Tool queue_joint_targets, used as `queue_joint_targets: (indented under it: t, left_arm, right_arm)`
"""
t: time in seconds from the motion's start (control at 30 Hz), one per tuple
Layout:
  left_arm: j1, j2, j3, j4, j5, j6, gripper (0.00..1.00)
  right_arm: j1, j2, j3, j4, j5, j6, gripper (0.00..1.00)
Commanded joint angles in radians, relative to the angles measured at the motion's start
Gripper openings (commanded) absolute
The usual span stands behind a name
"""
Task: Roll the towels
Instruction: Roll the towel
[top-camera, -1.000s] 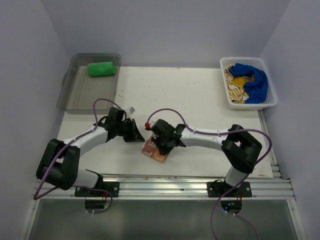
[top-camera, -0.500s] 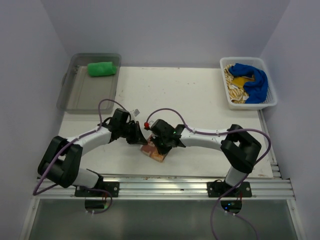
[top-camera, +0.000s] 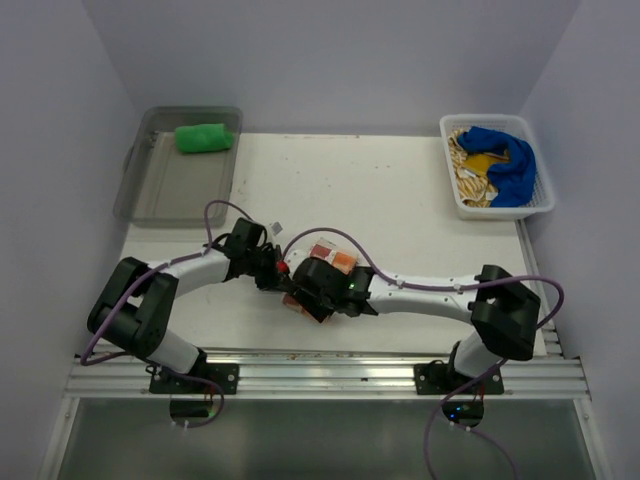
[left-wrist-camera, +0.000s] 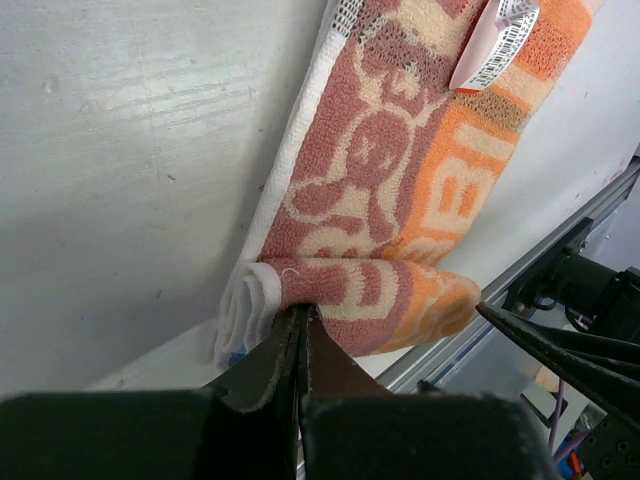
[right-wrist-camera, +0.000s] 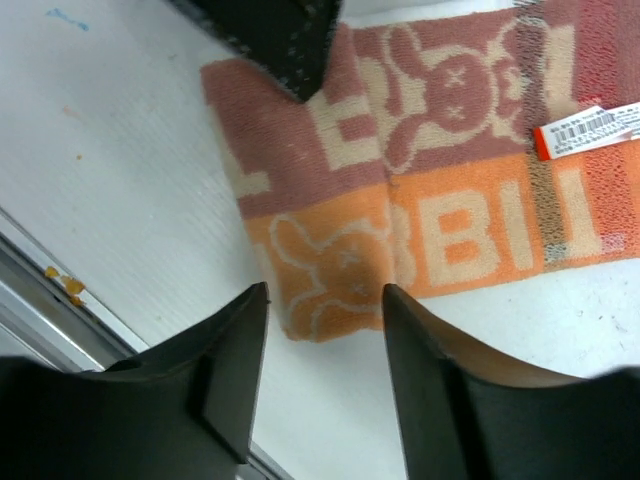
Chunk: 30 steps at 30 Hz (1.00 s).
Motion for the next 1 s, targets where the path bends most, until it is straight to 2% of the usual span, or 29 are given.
queue_joint_targets:
  t: [0.0, 0.07, 0.2, 0.43, 0.53, 0.57, 0.63, 0.67, 0.73, 0.77, 0.9, 0.97]
  left_arm:
    - [-0.007, -0.011, 0.037, 0.006, -0.006, 0.007, 0.0]
    - [-0.007, -0.011, 0.046, 0.002, -0.004, 0.007, 0.0]
    - [-0.007, -0.009, 0.057, -0.004, -0.001, 0.008, 0.0]
    - [-0.007, -0.009, 0.052, -0.009, 0.002, 0.01, 0.0]
    - [-0.007, -0.022, 0.055, -0.023, 0.0, 0.014, 0.0]
    - [-0.007, -0.028, 0.054, -0.026, 0.002, 0.016, 0.0]
    - [-0.007, -0.042, 0.058, -0.038, 0.002, 0.017, 0.0]
    - [-0.007, -0.046, 0.061, -0.044, 0.0, 0.02, 0.0]
    - [-0.004, -0.065, 0.08, -0.07, -0.003, 0.031, 0.0]
    - [-0.002, -0.071, 0.089, -0.084, -0.006, 0.034, 0.0]
    - [0.028, -0.132, 0.145, -0.16, -0.01, 0.059, 0.01]
    - [0.045, -0.161, 0.158, -0.185, -0.01, 0.068, 0.06]
  right_arm:
    - [0.065, 0.037, 0.055, -0.025, 0.131, -0.097, 0.59]
    - [0.094, 0.08, 0.069, -0.022, 0.16, -0.129, 0.63]
    - [0.119, 0.135, 0.074, 0.004, 0.197, -0.169, 0.65]
    - [0.12, 0.221, 0.02, 0.092, 0.199, -0.18, 0.64]
    - [0.119, 0.22, 0.01, 0.11, 0.211, -0.159, 0.49]
    - [0.117, 0.215, 0.005, 0.121, 0.216, -0.153, 0.35]
    - [0.111, 0.2, -0.003, 0.127, 0.214, -0.146, 0.24]
    - [0.109, 0.183, -0.003, 0.122, 0.205, -0.143, 0.15]
    - [0.099, 0.165, -0.003, 0.121, 0.181, -0.137, 0.1]
    - [0.094, 0.147, -0.003, 0.115, 0.167, -0.136, 0.03]
    - [0.076, 0.102, 0.006, 0.09, 0.049, -0.12, 0.0]
    - [0.062, 0.088, 0.017, 0.075, -0.006, -0.108, 0.0]
